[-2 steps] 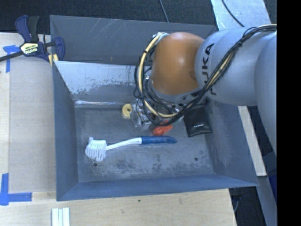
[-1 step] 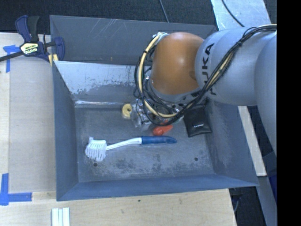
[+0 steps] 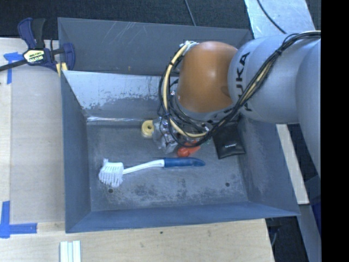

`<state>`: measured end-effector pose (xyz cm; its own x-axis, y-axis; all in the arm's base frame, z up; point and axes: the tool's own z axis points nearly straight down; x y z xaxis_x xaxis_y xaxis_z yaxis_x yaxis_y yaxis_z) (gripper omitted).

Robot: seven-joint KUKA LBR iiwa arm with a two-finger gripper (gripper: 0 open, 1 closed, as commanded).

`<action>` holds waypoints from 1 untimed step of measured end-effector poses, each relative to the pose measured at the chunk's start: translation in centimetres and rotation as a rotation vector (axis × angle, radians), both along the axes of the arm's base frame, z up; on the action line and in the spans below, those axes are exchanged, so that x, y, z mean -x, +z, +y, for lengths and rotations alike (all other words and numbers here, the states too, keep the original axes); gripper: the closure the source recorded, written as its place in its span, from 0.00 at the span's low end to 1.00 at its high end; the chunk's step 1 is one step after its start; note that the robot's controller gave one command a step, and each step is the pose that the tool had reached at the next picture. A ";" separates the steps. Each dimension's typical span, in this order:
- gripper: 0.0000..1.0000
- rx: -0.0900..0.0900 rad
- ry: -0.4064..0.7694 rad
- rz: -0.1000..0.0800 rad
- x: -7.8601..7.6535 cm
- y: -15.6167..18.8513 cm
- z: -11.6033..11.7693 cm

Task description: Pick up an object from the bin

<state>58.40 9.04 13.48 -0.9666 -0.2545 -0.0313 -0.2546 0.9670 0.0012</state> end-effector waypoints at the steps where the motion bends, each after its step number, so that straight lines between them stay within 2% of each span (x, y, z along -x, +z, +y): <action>1: 1.00 -0.003 0.028 -0.014 3.6 -6.0 -2.0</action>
Offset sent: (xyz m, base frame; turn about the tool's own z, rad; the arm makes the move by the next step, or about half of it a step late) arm -0.0338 -0.0600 -0.0232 0.2721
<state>54.76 7.00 7.49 -0.9586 -0.2811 -0.0457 -0.2814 0.9596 -0.0003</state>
